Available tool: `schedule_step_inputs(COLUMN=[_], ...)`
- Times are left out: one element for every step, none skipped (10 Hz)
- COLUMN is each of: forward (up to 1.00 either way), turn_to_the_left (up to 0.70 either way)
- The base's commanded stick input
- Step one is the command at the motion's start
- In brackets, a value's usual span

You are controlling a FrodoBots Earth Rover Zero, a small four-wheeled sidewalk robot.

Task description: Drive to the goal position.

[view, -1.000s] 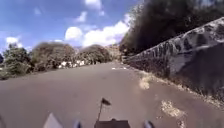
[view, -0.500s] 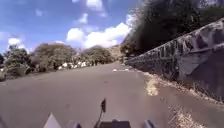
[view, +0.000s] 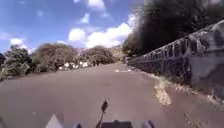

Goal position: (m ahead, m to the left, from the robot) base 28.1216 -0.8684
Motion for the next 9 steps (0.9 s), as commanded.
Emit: schedule_step_inputs(forward=[0.70,0.70,0.70,0.70,0.70,0.70,0.70,0.70,0.70], turn_to_the_left=[0.00,0.00,0.00,0.00,0.00,0.00,0.00,0.00,0.00])
